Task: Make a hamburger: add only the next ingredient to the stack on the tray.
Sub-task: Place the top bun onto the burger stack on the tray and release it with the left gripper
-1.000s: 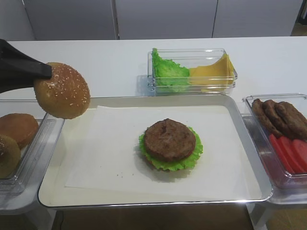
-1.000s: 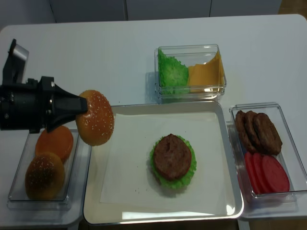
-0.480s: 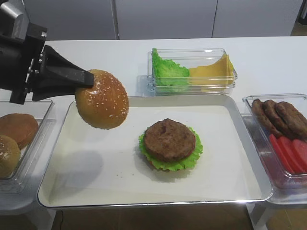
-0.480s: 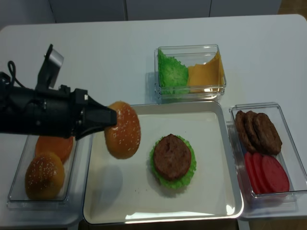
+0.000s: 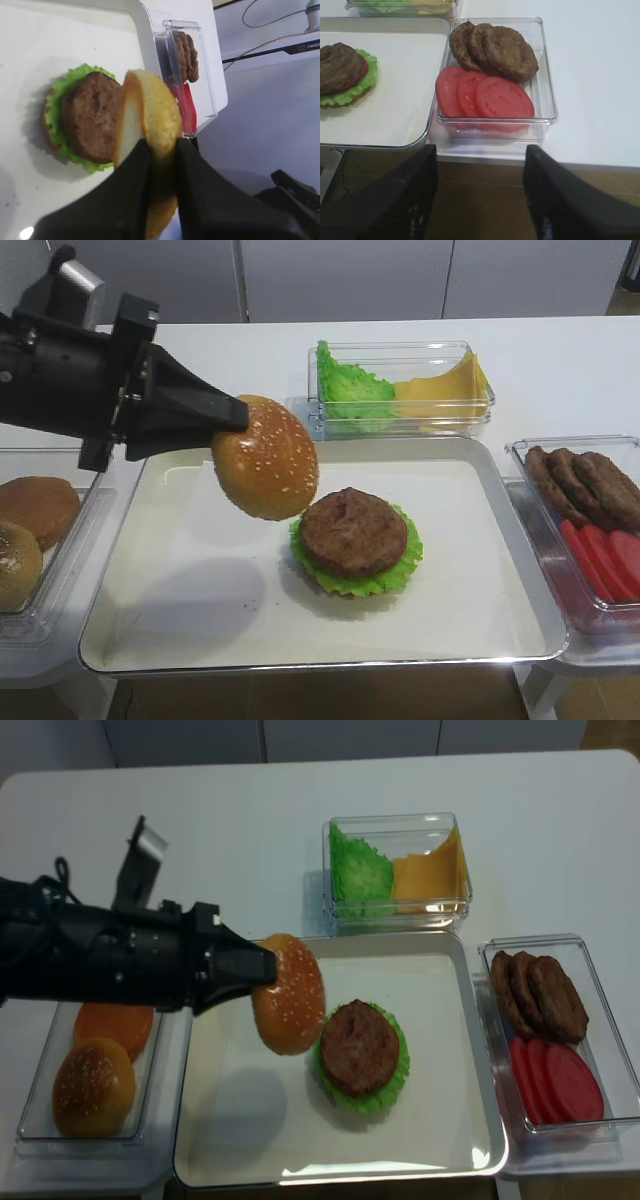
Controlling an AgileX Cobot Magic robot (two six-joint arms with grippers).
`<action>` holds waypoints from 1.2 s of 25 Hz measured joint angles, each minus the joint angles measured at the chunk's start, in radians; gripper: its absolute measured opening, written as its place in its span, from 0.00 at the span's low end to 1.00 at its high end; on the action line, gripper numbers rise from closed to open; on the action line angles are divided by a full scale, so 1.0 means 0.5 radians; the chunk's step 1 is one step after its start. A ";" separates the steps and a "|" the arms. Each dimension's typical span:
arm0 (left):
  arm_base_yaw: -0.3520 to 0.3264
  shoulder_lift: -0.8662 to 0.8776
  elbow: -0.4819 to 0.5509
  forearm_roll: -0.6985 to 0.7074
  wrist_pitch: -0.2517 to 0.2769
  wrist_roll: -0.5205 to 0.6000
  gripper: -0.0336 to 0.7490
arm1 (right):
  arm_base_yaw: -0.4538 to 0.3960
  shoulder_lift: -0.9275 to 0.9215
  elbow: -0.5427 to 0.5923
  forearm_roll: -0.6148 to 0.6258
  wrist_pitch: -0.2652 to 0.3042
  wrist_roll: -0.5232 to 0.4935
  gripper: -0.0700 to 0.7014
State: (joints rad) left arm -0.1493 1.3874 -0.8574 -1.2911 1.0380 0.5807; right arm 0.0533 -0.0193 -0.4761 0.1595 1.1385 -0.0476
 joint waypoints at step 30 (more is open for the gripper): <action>-0.235 0.468 0.000 -0.590 0.066 0.427 0.16 | 0.000 0.000 0.000 0.000 0.000 -0.004 0.65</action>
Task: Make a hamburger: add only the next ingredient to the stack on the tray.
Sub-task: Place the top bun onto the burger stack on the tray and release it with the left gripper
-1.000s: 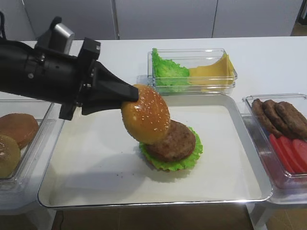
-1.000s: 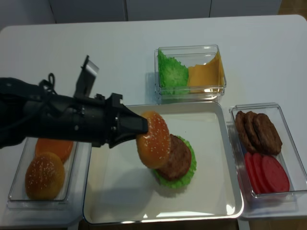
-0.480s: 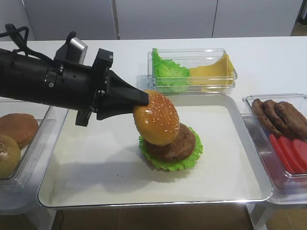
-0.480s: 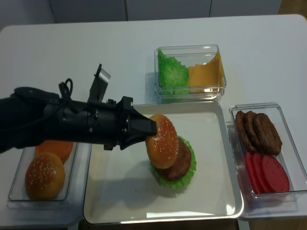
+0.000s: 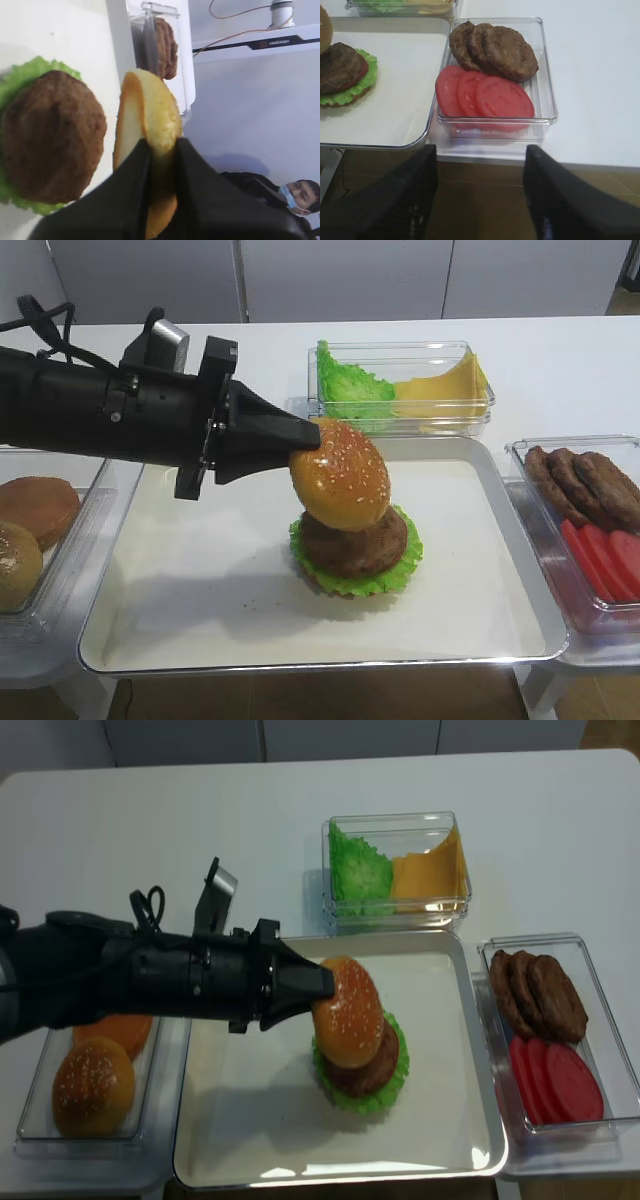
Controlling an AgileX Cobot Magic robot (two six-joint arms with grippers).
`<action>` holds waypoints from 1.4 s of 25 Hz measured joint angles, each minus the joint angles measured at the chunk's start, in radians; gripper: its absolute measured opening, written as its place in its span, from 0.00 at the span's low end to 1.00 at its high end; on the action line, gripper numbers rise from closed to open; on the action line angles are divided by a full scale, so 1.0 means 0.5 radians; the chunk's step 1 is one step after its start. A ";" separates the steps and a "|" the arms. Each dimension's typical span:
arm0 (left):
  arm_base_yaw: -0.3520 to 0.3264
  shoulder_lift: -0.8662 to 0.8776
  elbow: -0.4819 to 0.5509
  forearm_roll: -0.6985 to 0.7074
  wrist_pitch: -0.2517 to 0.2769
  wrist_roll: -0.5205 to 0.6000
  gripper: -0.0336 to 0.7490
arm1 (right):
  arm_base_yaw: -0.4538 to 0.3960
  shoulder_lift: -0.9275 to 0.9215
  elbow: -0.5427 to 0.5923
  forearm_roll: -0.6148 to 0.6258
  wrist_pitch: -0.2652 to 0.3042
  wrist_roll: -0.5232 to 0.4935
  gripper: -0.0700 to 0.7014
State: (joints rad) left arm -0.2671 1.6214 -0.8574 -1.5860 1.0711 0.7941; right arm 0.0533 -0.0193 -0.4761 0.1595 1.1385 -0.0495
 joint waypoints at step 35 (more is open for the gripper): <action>-0.114 0.240 0.000 -0.177 0.036 0.154 0.16 | 0.000 0.000 0.000 0.000 0.000 -0.003 0.65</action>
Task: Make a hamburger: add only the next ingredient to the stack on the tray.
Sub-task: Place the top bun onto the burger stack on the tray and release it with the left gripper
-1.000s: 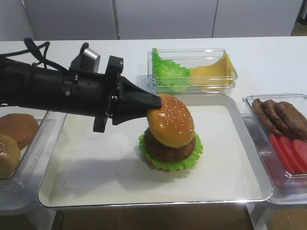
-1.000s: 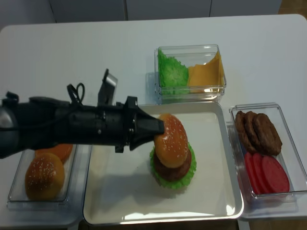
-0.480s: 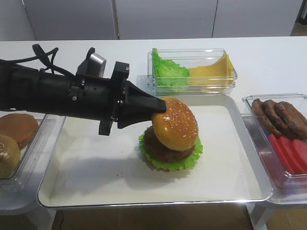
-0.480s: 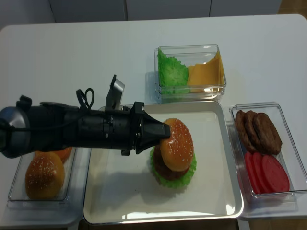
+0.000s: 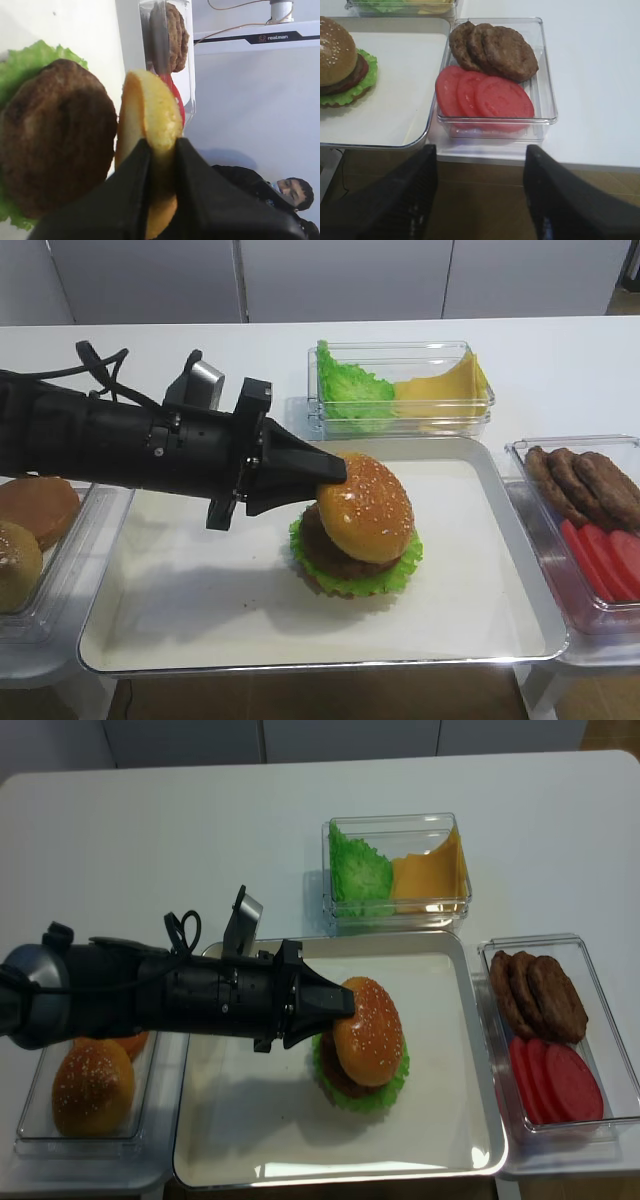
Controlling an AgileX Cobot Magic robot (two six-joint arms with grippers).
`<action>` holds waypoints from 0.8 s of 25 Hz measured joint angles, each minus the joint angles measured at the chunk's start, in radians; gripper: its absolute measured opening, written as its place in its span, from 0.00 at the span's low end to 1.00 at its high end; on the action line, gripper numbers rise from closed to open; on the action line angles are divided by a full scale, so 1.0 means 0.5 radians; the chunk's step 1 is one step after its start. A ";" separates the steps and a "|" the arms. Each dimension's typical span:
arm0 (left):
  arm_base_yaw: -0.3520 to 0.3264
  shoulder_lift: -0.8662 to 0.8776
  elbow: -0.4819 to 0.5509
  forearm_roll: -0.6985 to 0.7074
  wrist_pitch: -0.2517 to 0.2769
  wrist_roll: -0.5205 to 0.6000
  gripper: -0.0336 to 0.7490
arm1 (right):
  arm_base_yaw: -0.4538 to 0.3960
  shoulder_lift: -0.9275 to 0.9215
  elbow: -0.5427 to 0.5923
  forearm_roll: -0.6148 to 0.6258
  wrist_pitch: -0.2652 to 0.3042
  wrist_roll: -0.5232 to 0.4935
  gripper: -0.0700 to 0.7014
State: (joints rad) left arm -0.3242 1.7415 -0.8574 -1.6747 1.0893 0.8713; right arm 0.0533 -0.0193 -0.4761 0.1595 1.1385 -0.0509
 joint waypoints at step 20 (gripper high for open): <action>0.000 0.000 0.000 0.009 -0.026 0.019 0.24 | 0.000 0.000 0.000 0.000 0.000 0.000 0.65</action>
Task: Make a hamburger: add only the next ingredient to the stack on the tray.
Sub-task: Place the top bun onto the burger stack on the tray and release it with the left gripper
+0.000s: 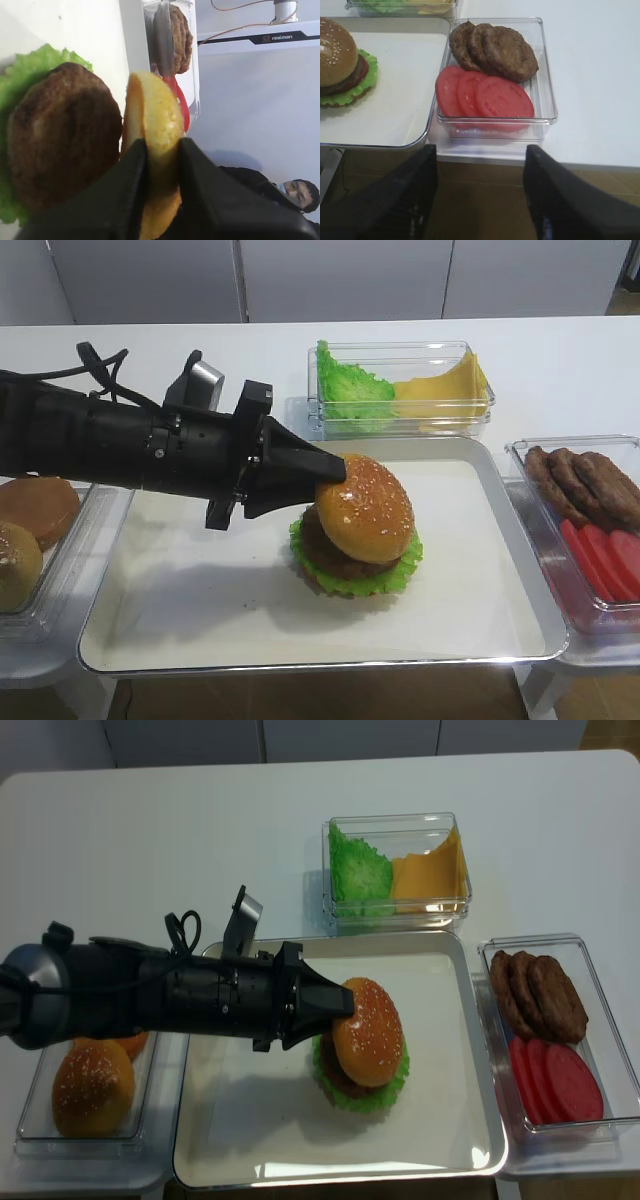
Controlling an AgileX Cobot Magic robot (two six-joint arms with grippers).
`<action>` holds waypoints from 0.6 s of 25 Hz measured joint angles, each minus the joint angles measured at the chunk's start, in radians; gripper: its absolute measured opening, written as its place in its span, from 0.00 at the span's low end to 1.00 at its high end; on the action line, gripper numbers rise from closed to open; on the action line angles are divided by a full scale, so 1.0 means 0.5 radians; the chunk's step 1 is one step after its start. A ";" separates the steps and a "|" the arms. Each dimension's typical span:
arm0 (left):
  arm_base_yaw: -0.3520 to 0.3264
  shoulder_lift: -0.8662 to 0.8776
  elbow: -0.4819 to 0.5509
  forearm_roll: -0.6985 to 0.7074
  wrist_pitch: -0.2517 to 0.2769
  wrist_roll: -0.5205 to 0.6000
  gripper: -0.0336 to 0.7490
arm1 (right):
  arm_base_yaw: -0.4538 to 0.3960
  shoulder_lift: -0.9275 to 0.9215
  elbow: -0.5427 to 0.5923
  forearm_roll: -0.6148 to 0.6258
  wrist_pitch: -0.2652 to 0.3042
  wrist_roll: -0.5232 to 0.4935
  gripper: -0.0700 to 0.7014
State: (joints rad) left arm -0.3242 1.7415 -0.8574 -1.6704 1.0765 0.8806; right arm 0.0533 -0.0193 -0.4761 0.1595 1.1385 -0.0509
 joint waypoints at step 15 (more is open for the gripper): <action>0.000 0.000 0.000 0.012 -0.059 0.003 0.56 | 0.000 0.000 0.000 0.000 0.000 0.005 0.65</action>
State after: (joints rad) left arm -0.3242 1.7415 -0.8574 -1.6642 1.0471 0.8823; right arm 0.0533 -0.0193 -0.4761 0.1595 1.1385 -0.0486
